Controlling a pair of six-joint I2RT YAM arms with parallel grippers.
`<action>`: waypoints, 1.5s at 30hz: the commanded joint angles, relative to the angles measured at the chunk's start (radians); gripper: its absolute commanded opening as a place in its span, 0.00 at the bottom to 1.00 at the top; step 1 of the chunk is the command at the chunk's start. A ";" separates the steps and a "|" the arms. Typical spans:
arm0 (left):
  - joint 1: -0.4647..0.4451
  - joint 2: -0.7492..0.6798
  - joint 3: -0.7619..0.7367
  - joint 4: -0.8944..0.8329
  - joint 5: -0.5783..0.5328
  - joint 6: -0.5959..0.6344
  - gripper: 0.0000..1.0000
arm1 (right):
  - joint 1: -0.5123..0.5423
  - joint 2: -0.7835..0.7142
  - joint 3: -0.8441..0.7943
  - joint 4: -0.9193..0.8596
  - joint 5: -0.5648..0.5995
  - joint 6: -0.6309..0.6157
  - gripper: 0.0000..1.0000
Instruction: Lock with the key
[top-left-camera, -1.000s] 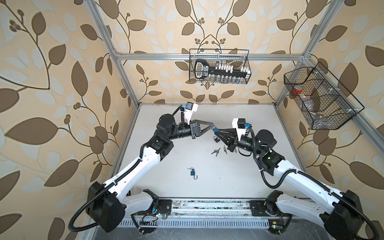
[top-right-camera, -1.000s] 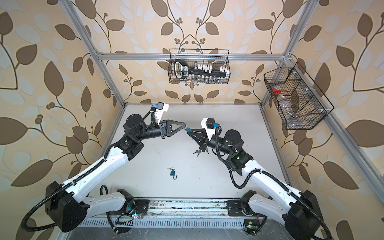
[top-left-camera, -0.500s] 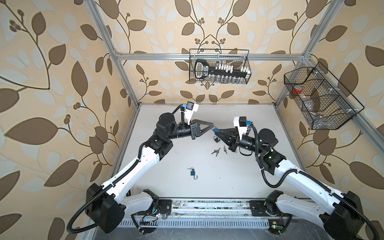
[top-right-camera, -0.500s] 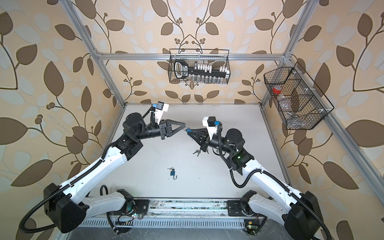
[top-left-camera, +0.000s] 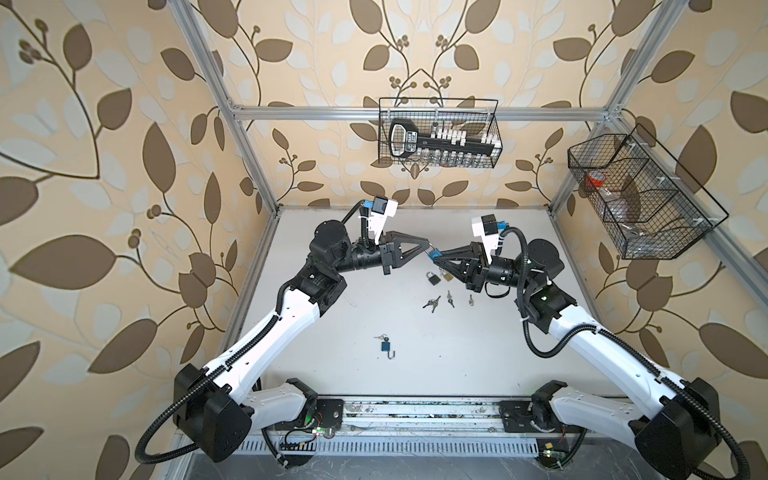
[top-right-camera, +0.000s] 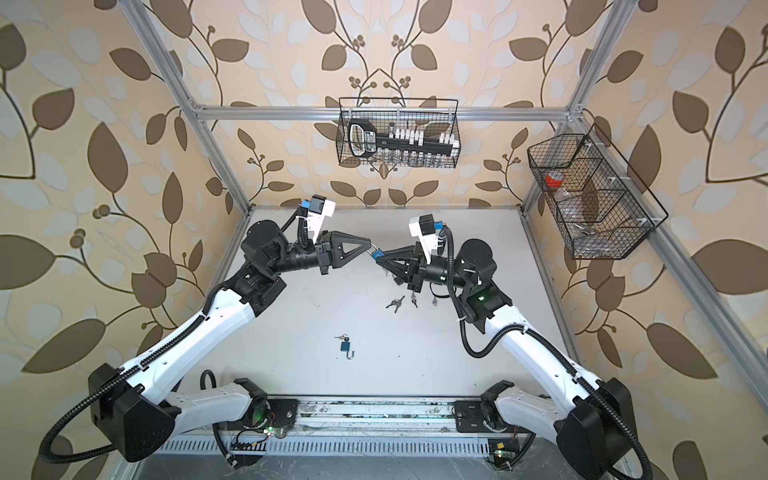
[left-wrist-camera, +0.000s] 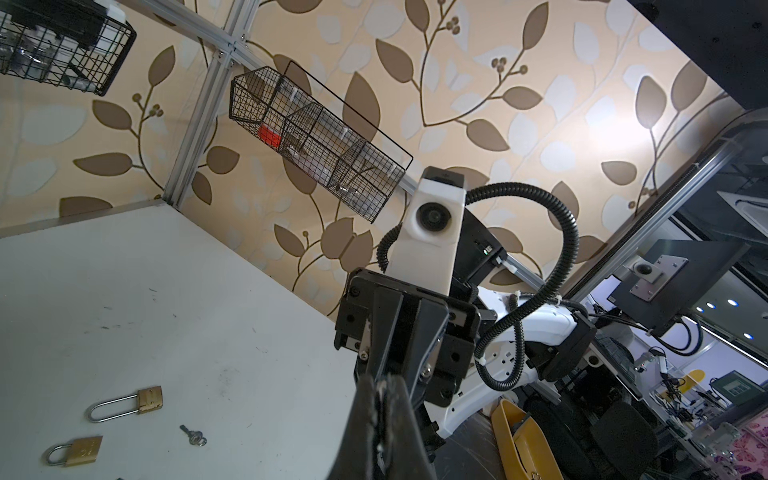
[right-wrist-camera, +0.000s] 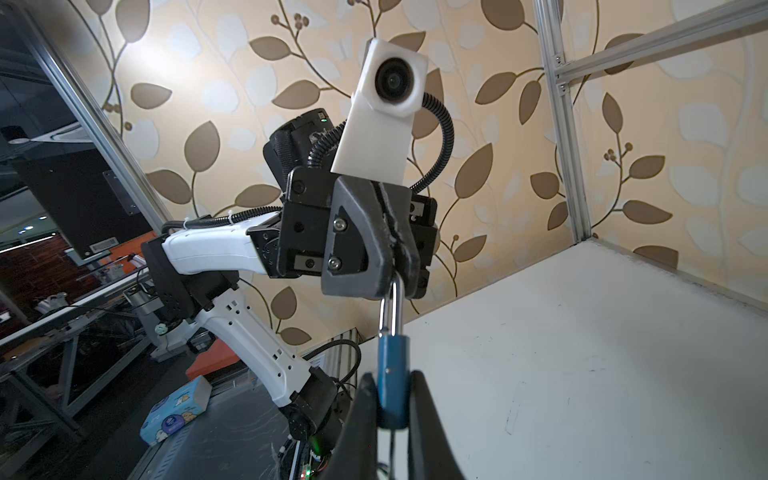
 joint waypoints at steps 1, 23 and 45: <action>0.008 0.013 0.033 0.010 0.031 0.026 0.00 | -0.003 -0.001 0.054 0.124 -0.107 0.065 0.00; -0.016 -0.003 -0.014 0.018 0.090 0.026 0.00 | -0.004 0.035 0.107 0.173 -0.116 0.133 0.00; -0.147 0.014 -0.073 -0.081 0.136 0.070 0.00 | -0.006 0.038 0.146 0.167 -0.038 0.098 0.00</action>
